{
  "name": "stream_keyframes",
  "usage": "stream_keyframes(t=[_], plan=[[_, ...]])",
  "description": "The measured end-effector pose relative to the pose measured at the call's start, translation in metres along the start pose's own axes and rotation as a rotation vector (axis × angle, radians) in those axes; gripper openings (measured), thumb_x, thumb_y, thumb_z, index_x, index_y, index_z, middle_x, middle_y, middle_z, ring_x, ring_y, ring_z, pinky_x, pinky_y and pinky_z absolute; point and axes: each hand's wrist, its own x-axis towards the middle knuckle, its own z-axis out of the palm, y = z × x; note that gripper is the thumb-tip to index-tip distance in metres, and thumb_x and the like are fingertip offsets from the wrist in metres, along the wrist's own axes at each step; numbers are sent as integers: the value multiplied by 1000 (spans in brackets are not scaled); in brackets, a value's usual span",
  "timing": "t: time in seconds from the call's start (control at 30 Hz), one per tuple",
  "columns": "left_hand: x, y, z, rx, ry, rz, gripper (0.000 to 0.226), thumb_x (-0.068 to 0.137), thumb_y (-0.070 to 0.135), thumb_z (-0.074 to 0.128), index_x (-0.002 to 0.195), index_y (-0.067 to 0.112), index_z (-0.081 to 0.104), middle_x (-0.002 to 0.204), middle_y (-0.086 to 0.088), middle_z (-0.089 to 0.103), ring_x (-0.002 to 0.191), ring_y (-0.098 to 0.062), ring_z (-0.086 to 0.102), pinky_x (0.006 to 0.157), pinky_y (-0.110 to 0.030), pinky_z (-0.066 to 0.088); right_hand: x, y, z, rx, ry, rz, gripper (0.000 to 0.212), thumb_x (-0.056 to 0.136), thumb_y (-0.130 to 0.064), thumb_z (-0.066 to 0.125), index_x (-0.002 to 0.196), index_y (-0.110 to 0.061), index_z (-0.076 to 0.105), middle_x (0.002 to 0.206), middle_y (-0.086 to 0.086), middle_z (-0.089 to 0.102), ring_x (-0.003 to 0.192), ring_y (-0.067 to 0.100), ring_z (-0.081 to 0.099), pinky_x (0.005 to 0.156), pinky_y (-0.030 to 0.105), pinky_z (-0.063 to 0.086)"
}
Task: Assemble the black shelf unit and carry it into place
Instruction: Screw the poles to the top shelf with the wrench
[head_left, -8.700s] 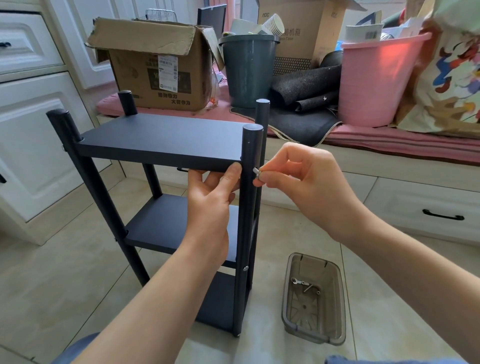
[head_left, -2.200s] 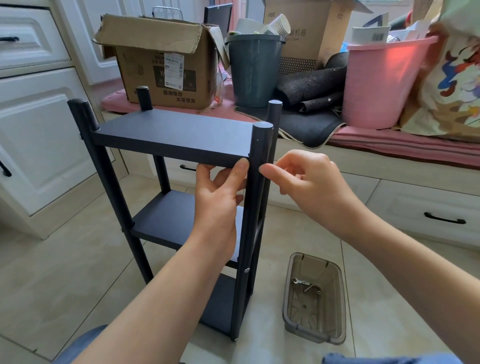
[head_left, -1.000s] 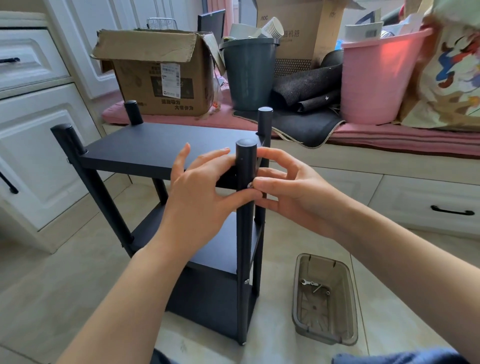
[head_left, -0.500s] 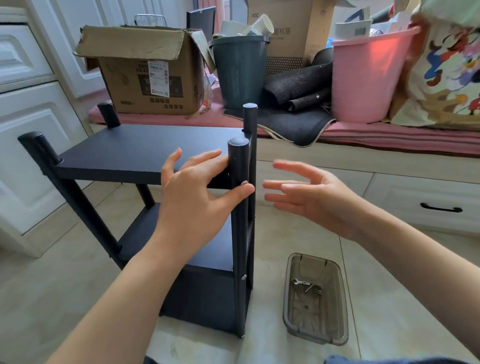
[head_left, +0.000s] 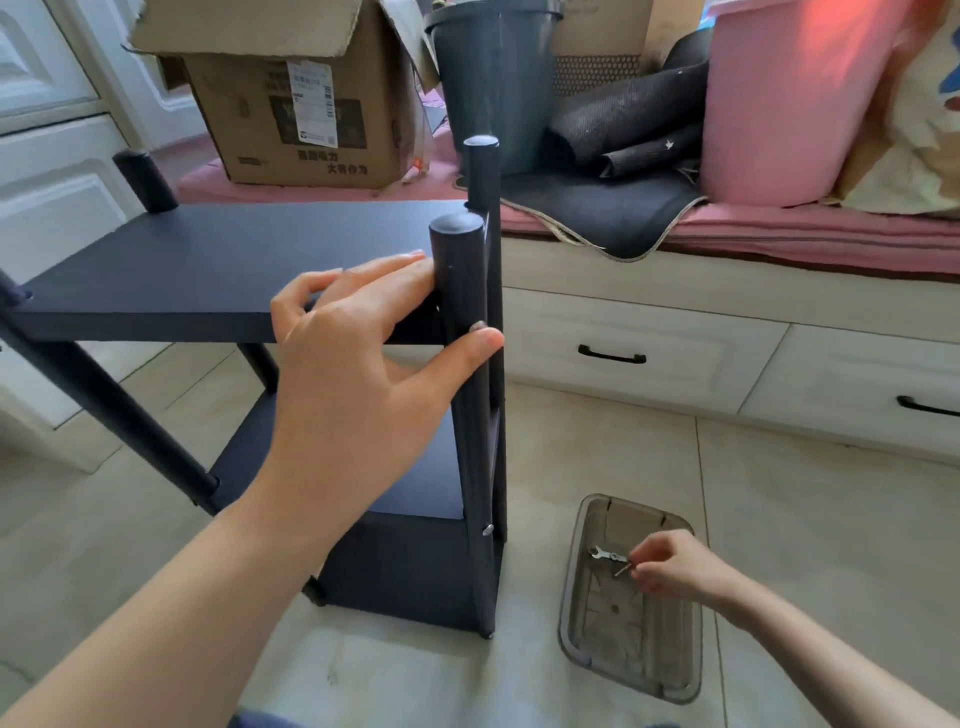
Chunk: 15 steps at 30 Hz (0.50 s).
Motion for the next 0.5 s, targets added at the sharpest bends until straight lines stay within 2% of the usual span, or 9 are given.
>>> stream_keyframes(t=[0.07, 0.1, 0.17, 0.2, 0.23, 0.3, 0.33, 0.4, 0.5], plan=[[0, 2, 0, 12, -4, -18, 41, 82, 47, 69, 120, 31, 71, 120, 18, 68, 121, 5, 51, 113, -43, 29, 20, 14, 12, -259, 15, -3, 18, 89, -8, 62, 105, -11, 70, 100, 5, 72, 99, 23, 69, 87, 31, 55], [0, 3, 1, 15, -6, -23, 40, 83, 47, 69, 120, 34, 69, 120, 20, 67, 120, 4, 52, 113, -45, 31, 30, 20, 19, -406, 7, -14, 18, 91, -10, 59, 106, -15, 69, 106, 5, 71, 105, 23, 67, 86, 28, 51], [-1, 4, 2, 16, -5, -32, 36, 83, 48, 68, 118, 43, 64, 118, 27, 63, 117, 13, 49, 111, -47, 33, 47, 32, 32, -677, -30, -31, 16, 94, -8, 50, 95, -20, 60, 111, 6, 66, 110, 25, 63, 78, 28, 45], [-1, 4, 2, 17, -2, -32, 35, 83, 49, 68, 117, 46, 62, 117, 30, 61, 114, 16, 47, 109, -48, 35, 56, 39, 39, -796, -25, -45, 19, 94, -5, 46, 95, -19, 57, 112, 6, 63, 110, 26, 61, 76, 29, 44], [-1, 5, 2, 19, 1, -29, 35, 83, 50, 68, 117, 46, 61, 117, 32, 59, 112, 18, 47, 106, -50, 38, 63, 44, 43, -891, -12, -47, 23, 95, -3, 42, 104, -17, 58, 115, 7, 62, 112, 26, 59, 78, 31, 44], [-2, 5, 3, 25, 2, -26, 37, 84, 49, 68, 120, 44, 61, 118, 32, 58, 114, 11, 52, 105, -52, 40, 77, 55, 51, -997, 49, -62, 36, 96, -3, 37, 125, -14, 56, 126, 7, 61, 121, 26, 52, 90, 34, 44], [-2, 6, 3, 23, 2, -27, 37, 84, 49, 68, 119, 45, 61, 119, 32, 59, 115, 7, 54, 106, -51, 40, 84, 59, 55, -1051, 65, -61, 39, 97, -4, 36, 129, -15, 55, 129, 6, 60, 124, 25, 50, 94, 34, 43], [-2, 6, 5, 10, 7, -32, 34, 84, 48, 69, 116, 50, 58, 118, 33, 59, 114, 7, 54, 107, -50, 40, 93, 63, 61, -1145, 91, -71, 38, 99, -8, 36, 130, -18, 56, 130, 1, 61, 125, 22, 49, 97, 33, 42], [-3, 4, 6, 5, 5, -28, 34, 84, 50, 69, 115, 52, 57, 118, 33, 61, 114, 6, 56, 107, -50, 41, 100, 66, 66, -1162, 100, -63, 38, 100, -13, 36, 131, -22, 55, 131, -3, 62, 125, 20, 53, 97, 31, 42]])
